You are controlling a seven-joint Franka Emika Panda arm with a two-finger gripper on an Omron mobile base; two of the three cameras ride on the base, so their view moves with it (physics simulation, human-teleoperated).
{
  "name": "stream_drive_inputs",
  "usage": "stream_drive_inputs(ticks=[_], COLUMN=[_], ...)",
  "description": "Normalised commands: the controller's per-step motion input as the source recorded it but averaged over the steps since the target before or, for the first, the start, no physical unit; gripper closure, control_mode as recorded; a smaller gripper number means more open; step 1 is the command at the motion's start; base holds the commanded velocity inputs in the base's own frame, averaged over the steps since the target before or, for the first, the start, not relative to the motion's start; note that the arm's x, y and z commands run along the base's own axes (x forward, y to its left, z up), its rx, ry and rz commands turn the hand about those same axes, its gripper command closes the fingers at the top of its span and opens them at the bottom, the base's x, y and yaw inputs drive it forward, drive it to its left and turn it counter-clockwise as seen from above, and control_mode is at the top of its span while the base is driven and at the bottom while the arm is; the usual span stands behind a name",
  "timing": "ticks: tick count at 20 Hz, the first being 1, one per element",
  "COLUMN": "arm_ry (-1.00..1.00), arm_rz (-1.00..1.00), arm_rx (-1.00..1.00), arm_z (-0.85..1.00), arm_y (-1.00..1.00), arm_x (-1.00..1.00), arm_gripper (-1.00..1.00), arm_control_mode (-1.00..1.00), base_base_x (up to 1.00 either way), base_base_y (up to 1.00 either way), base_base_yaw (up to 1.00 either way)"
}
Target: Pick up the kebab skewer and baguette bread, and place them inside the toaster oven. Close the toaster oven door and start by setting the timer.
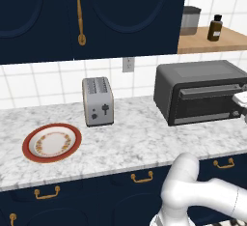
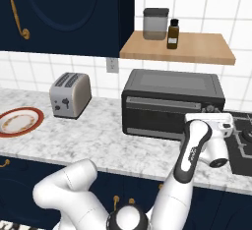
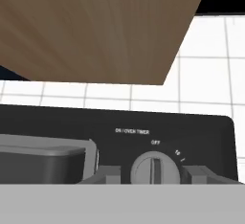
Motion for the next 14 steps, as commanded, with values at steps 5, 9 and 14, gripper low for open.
stream_drive_inputs(ticks=[5,9,14], arm_ry=[0.00,0.00,0.00], arm_rz=[0.00,0.00,-0.03], arm_rx=[0.00,0.00,-0.01], arm_z=[0.22,0.37,0.22], arm_y=[0.38,0.07,0.03], arm_x=[0.00,0.11,0.30], arm_gripper=[1.00,1.00,1.00], arm_control_mode=[-1.00,-1.00,-1.00], base_base_x=[0.00,0.00,0.00], base_base_y=[0.00,0.00,0.00], base_base_yaw=[0.00,0.00,0.00])
